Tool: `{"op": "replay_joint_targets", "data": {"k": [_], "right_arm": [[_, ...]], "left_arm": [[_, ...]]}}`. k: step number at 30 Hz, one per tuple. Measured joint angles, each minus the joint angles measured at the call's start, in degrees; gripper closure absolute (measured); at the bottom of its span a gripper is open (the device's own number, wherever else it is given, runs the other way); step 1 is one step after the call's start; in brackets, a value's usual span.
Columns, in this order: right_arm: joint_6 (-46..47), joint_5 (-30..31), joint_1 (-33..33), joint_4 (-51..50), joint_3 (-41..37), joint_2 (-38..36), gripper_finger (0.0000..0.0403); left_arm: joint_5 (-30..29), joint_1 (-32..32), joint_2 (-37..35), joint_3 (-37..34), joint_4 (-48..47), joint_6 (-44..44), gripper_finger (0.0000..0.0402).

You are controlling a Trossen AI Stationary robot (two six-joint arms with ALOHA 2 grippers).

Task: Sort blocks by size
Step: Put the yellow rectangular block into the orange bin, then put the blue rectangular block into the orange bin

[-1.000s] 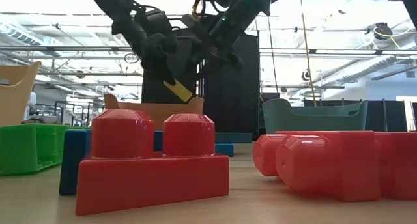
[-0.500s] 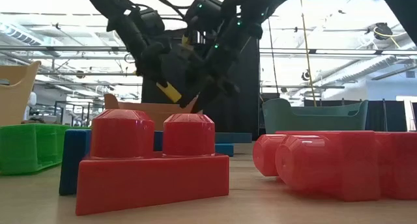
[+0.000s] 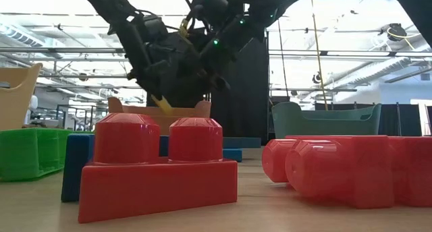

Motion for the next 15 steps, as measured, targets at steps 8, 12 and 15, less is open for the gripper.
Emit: {"op": "replay_joint_targets", "data": {"k": [8,12,15], "right_arm": [[-3.8,0.0,0.0,0.2,0.0,0.0,0.0241],[-3.7,0.0,0.0,0.1,0.0,0.0,0.0241],[-3.0,0.1,0.0,0.1,0.0,0.0,0.0241]], "left_arm": [[2.8,0.0,0.0,-1.0,-0.2,-5.5,0.0338],[2.8,0.0,0.0,-1.0,0.0,-7.3,0.0297],[2.8,0.0,0.0,-1.0,-0.1,-7.8,0.0257]]}}
